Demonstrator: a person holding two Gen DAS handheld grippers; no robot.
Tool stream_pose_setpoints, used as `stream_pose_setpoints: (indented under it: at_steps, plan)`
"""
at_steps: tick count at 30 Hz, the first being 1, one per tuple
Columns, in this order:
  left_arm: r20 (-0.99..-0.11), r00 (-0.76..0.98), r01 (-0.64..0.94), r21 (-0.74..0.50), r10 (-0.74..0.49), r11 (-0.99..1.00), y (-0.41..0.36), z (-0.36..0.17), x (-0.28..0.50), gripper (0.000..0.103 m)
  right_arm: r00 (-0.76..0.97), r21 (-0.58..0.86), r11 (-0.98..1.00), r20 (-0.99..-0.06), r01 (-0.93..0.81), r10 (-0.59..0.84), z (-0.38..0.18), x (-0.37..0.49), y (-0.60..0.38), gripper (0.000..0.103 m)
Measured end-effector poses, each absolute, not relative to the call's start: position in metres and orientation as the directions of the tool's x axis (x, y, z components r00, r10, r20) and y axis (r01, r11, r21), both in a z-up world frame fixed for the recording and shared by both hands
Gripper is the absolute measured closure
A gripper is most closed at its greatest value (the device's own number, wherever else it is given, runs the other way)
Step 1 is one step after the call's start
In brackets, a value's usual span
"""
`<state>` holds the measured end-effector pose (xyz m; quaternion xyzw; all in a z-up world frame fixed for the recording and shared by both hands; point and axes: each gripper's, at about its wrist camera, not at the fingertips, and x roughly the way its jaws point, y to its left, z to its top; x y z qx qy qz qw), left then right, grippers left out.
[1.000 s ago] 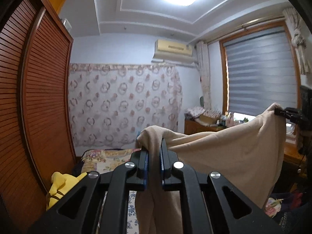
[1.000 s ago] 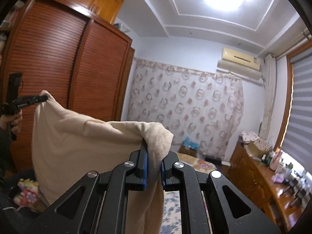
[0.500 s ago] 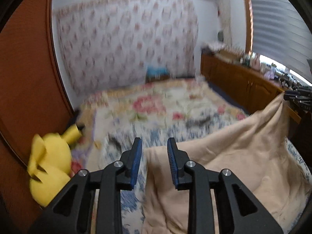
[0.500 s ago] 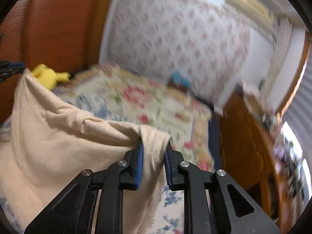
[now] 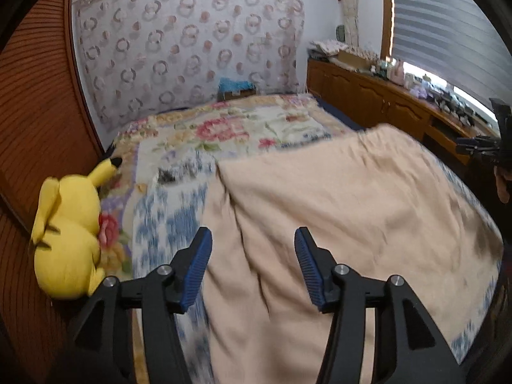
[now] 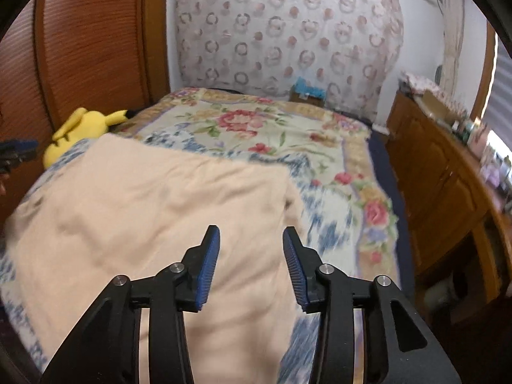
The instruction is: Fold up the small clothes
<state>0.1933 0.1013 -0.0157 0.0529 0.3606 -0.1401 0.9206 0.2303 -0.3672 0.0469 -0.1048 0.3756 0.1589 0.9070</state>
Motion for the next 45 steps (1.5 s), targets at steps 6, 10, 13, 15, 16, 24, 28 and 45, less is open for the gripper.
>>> stream_pose_setpoints:
  at_steps: [6,10,13,15,16,24,28,45]
  plan:
    - [-0.723,0.659,0.279,-0.018,-0.206,0.960,0.113,-0.050,0.132,0.050,0.638,-0.015,0.927,-0.730,-0.374,0.246,0.021,0.148,-0.385,0.057]
    - [-0.738,0.646,0.247,-0.040,-0.195,0.968,0.123,-0.067,0.105,0.050,0.612,0.030,0.940,-0.752,-0.339,0.245,-0.002,0.108,-0.400,0.057]
    - [-0.736,0.654,0.217,-0.040,-0.176,0.975,0.129,-0.075,0.095,0.050,0.603,0.034,0.951,-0.766,-0.308,0.223,-0.014,0.088,-0.411,0.057]
    - [-0.743,0.648,0.196,-0.053,-0.170,0.979,0.132,-0.080,0.094,0.050,0.595,0.056,0.958,-0.773,-0.282,0.220,-0.020,0.078,-0.419,0.057]
    - [-0.746,0.645,0.189,-0.056,-0.167,0.980,0.133,-0.082,0.094,0.050,0.579,0.095,0.960,-0.780,-0.264,0.237,-0.024,0.075,-0.424,0.057]
    - [-0.756,0.637,0.155,-0.067,-0.151,0.986,0.136,-0.092,0.096,0.050,0.589,0.077,0.969,-0.782,-0.236,0.206,-0.034,0.057,-0.422,0.056]
    - [-0.751,0.640,0.174,-0.068,-0.165,0.982,0.131,-0.092,0.092,0.079,0.593,0.041,0.963,-0.781,-0.265,0.196,-0.037,0.053,-0.411,0.056]
    - [-0.759,0.636,0.094,-0.105,-0.140,0.990,0.141,-0.065,0.048,0.096,0.636,-0.030,0.957,-0.753,-0.289,0.169,-0.012,0.031,-0.434,0.103]
